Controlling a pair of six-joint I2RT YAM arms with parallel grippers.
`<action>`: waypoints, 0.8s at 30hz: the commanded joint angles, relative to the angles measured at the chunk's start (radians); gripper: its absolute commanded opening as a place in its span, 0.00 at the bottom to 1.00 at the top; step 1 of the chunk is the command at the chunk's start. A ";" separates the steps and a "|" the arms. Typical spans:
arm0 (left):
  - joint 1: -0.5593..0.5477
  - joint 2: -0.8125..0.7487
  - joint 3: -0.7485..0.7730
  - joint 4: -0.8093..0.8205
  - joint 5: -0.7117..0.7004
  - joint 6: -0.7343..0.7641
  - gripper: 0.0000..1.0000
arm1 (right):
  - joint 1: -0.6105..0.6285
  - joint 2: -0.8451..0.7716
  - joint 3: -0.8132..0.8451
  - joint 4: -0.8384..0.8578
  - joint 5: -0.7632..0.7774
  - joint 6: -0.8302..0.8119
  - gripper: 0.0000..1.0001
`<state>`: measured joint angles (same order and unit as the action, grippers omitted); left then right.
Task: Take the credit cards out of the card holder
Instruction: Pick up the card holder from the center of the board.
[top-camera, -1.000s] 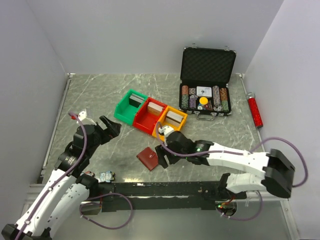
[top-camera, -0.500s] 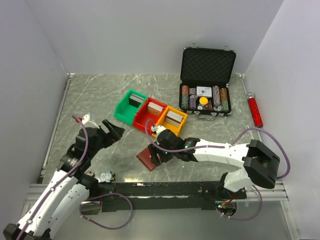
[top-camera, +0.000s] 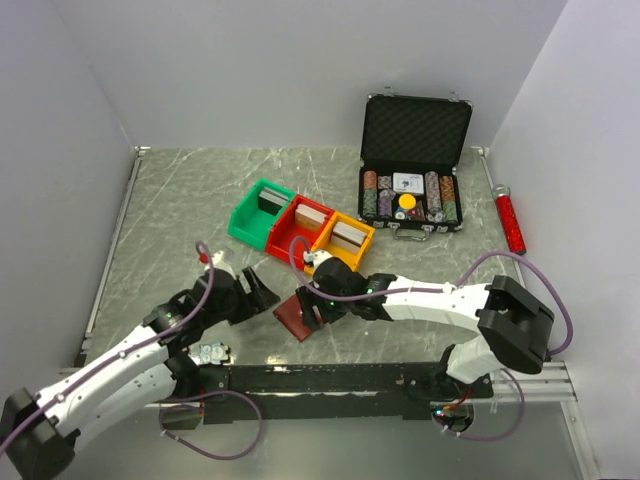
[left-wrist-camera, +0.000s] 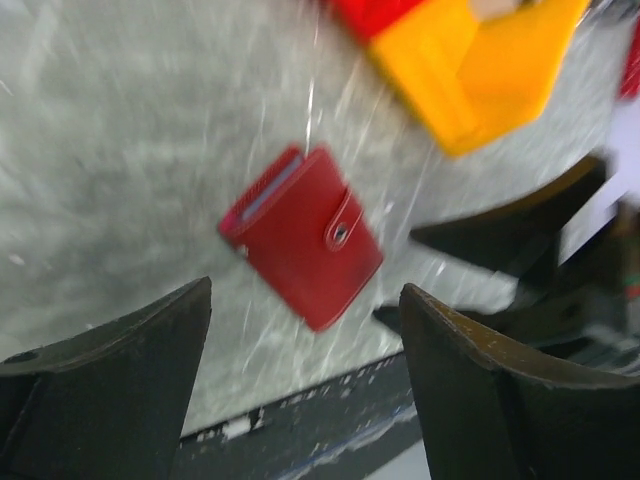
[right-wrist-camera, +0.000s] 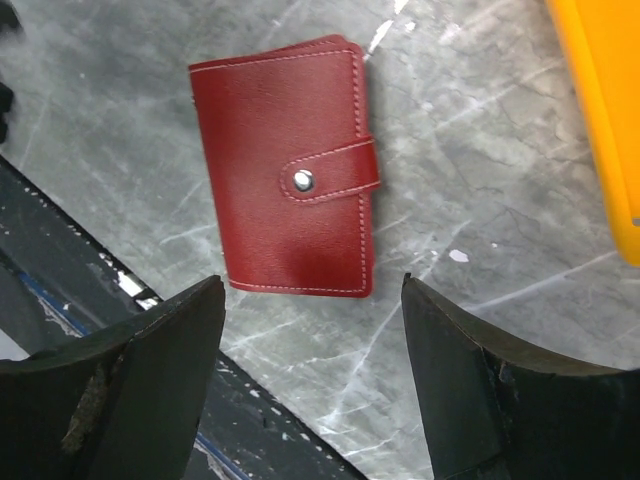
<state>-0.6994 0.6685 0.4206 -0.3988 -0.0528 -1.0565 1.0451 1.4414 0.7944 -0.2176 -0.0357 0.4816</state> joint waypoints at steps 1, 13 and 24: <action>-0.086 0.055 -0.014 0.066 -0.024 -0.063 0.80 | -0.011 -0.013 -0.011 0.046 -0.012 -0.005 0.78; -0.121 0.267 0.018 0.092 -0.081 0.004 0.75 | -0.028 0.051 -0.021 0.069 -0.016 -0.006 0.75; -0.123 0.393 0.006 0.189 -0.039 0.024 0.70 | -0.034 0.090 -0.014 0.052 -0.098 -0.009 0.72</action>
<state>-0.8162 1.0412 0.4107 -0.2821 -0.1020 -1.0557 1.0138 1.5299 0.7776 -0.1734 -0.0925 0.4778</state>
